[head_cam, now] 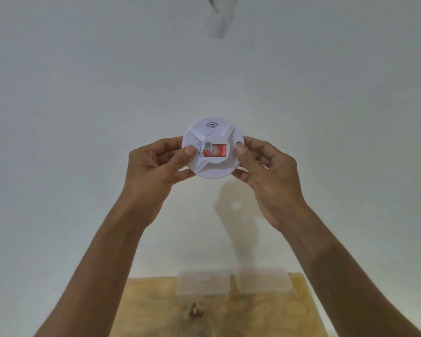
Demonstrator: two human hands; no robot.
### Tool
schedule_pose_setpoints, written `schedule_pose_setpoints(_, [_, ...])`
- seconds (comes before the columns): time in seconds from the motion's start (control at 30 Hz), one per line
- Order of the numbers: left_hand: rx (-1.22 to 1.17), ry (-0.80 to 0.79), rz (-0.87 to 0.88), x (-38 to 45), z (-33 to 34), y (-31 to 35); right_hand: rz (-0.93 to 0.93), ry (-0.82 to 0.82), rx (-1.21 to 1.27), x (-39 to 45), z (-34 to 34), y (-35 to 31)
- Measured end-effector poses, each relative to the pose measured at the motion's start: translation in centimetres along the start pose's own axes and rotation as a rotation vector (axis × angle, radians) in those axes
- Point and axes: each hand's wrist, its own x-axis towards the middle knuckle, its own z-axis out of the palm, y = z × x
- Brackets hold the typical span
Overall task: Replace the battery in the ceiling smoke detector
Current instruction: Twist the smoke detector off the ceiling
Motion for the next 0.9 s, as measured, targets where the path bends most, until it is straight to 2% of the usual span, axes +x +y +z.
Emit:
schedule_pose_setpoints(0.13, [-0.018, 0.038, -0.129, -4.3, -1.8, -7.9, 0.199, -0.015, 0.037, -4.3, -2.7, 7.7])
schedule_pose_setpoints(0.27, [-0.02, 0.055, -0.181, -8.6, -3.4, -15.1, 0.342, -0.039, 0.093, -8.3, -5.3, 14.9])
schedule_pose_setpoints(0.5, [-0.008, 0.085, -0.174, -14.8, -5.7, -24.5, 0.44, -0.154, 0.152, -14.0, -8.5, 24.2])
schedule_pose_setpoints(0.7, [-0.003, 0.067, -0.178, -18.4, -6.6, -29.3, 0.311, -0.183, 0.143, -17.0, -10.4, 28.5])
schedule_pose_setpoints(0.8, [0.112, 0.045, -0.208, -20.3, -6.7, -29.9, 0.15, -0.178, -0.077, -18.9, -11.4, 29.2])
schedule_pose_setpoints(0.9, [0.296, 0.003, -0.275, -22.3, -6.7, -30.0, -0.018, -0.203, -0.407, -21.3, -12.2, 29.8])
